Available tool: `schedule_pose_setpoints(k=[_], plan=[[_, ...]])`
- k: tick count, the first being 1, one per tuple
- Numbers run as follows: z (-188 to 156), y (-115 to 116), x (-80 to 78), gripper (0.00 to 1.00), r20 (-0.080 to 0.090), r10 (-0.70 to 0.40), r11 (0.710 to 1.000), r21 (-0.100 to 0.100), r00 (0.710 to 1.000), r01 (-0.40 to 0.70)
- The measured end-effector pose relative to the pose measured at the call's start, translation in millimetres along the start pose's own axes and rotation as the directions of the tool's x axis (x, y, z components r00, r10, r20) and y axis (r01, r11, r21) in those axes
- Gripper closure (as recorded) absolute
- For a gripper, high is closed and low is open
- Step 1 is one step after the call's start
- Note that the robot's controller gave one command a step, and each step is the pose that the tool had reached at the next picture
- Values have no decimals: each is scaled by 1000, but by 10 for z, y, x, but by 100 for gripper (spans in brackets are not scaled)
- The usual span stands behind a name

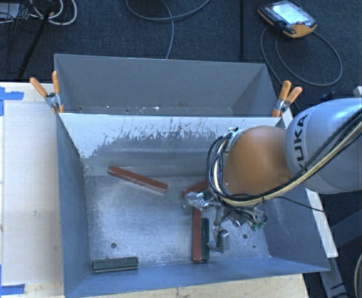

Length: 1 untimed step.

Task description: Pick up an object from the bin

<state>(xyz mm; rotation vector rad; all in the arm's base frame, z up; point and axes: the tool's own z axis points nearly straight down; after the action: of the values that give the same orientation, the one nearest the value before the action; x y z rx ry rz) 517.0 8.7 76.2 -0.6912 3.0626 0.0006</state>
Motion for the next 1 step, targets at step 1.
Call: schedule_pose_setpoints(k=[1], plan=[[167,-438,91,100,8,-80,997,2,997,80]])
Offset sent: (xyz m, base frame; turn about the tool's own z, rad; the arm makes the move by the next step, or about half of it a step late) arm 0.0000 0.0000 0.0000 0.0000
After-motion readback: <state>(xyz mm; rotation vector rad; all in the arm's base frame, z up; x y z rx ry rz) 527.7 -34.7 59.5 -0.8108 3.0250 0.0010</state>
